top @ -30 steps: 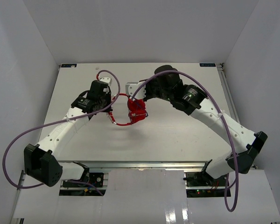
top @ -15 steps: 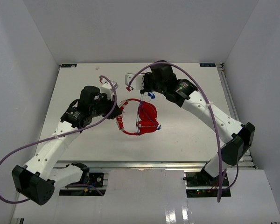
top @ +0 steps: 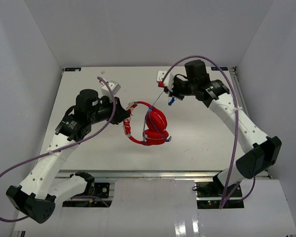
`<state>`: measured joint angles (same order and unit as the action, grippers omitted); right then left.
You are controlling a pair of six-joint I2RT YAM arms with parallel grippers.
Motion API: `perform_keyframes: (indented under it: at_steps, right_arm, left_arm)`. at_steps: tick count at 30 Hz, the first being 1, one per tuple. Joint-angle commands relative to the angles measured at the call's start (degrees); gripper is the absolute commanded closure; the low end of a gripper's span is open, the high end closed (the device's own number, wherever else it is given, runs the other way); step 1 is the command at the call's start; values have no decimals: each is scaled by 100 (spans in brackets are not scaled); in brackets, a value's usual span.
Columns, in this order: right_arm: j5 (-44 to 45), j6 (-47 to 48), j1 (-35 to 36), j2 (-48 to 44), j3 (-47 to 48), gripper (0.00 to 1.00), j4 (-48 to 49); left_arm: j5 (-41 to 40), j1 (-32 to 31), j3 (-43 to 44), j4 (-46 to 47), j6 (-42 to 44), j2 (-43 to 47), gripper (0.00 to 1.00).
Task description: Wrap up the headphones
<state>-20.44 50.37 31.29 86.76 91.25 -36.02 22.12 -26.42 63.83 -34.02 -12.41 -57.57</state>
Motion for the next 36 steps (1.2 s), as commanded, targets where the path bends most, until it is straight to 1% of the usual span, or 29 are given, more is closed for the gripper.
perform_keyframes:
  at_steps: [1,2,8,13,15,18,22,25,29,36]
  right_arm:
    - [-1824,-653,-106,-476,-371,91,-162]
    - [-2109,-835,-145,-543,-497,91,-111]
    - [-2980,-1650,-378,-783,-1090,91,418]
    - [-3343,-2123,-418,-906,-1671,90,1026]
    - [-3461,-2407,-422,-969,-1862,90,1235]
    - [-3635,-2671,-431,-1048,-2142,89,1542]
    - [-3829,-3315,-423,-1226,-2484,89,2034]
    - [-3930,-3569,-431,-1366,-2624,92,2263]
    - [-4008,-3697,-423,-1523,-2805,92,2375]
    - [-4171,-3882,-424,-1741,-3046,92,2530]
  left_arm:
    - [510,-39,798,311,-393,95,100]
    - [557,-39,942,299,-462,52,100]
    - [530,-39,1647,282,-823,-79,100]
    - [354,-39,2045,313,-1140,-176,100]
    - [100,-39,2116,361,-1250,-167,100]
    - [-318,-39,2132,389,-1406,-148,100]
    - [-896,-39,1900,550,-1727,-51,100]
    - [-1128,-39,1700,742,-1949,-9,100]
    - [-1456,-39,1521,945,-2233,0,100]
    - [-2340,-39,1549,898,-2678,-118,100]
